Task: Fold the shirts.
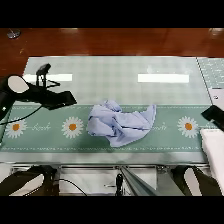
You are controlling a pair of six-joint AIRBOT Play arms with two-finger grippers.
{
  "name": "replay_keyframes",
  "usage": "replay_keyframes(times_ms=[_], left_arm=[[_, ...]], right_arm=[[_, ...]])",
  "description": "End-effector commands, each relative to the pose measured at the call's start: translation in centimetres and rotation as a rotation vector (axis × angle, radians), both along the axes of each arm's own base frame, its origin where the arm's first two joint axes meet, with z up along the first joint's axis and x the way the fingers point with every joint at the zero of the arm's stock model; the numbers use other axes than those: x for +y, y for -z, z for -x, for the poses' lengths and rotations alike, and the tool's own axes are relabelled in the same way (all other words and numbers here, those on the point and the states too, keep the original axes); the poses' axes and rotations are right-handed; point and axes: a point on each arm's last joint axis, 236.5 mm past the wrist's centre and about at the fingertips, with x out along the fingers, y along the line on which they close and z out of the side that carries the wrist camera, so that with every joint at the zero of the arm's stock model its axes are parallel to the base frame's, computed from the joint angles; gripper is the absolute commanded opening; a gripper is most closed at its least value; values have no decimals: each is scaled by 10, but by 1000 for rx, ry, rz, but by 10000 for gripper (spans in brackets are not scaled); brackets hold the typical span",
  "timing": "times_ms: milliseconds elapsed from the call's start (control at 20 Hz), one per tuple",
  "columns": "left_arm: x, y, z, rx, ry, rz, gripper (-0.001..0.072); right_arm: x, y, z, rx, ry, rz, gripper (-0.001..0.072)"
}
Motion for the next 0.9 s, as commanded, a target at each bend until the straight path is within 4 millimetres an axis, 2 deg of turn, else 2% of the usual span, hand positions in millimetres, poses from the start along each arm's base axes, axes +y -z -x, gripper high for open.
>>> replay_keyframes(times_ms=[0, 150, 250, 500, 650, 750, 800, 850], left_arm=[[-39, 28, 13, 122, 18, 279, 699], [-85, 40, 15, 152, 102, 385, 699], [-106, 53, 17, 169, 144, 379, 699], [-145, 65, 9, 181, 173, 352, 699], [-167, 70, 20, 212, 238, 350, 699], [-173, 72, 30, 244, 270, 353, 688], [-173, 72, 34, 254, 283, 356, 548], [-173, 70, 36, 256, 303, 359, 269]], right_arm=[[65, 25, -12, -117, -63, -323, 633], [79, 35, 0, -80, -120, -356, 632], [82, 38, 4, -65, -136, -362, 632], [84, 40, 5, -63, -142, -365, 632], [86, 40, 6, -57, -157, -362, 632], [99, 42, 8, -37, -215, -356, 632], [107, 44, 9, -20, -250, -354, 632], [114, 47, 11, 2, -277, -355, 632]])
